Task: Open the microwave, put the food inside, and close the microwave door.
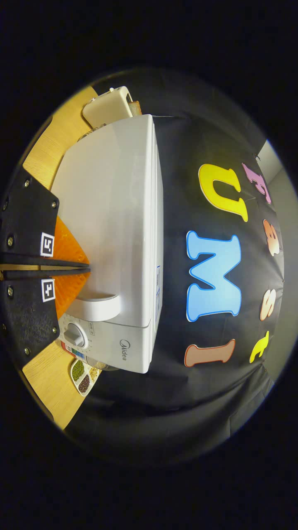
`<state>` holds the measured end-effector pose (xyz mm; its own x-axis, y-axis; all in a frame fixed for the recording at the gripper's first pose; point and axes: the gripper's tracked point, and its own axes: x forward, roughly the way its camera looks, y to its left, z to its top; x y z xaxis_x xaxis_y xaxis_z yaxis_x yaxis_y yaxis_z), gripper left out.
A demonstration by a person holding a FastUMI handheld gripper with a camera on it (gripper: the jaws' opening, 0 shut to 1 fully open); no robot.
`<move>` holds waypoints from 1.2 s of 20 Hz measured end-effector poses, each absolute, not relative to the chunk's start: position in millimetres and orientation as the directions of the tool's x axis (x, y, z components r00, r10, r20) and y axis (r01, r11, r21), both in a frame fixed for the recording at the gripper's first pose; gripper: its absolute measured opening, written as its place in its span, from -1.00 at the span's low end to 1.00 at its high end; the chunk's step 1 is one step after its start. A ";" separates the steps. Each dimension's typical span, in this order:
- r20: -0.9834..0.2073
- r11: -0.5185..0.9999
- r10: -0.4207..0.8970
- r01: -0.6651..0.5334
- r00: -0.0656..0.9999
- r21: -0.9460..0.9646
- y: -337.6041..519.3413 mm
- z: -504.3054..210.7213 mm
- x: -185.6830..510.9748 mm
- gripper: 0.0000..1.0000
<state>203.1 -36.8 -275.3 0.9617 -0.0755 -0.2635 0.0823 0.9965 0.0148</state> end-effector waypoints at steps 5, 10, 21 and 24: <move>-0.269 0.997 -0.059 0.071 0.961 0.034 -23.9 -248.0 167.5 -0.90; -0.204 0.998 -0.006 0.017 0.979 0.053 -1.1 -181.7 89.1 -0.90; -0.082 0.998 -0.002 0.007 0.997 0.064 -10.2 -61.7 -10.0 -0.91; -0.044 0.999 -0.008 0.010 0.999 0.044 -10.8 -36.3 -24.5 -0.91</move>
<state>-24.5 -10.8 -36.3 0.9990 -0.0083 -0.0440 0.0102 0.9990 0.0436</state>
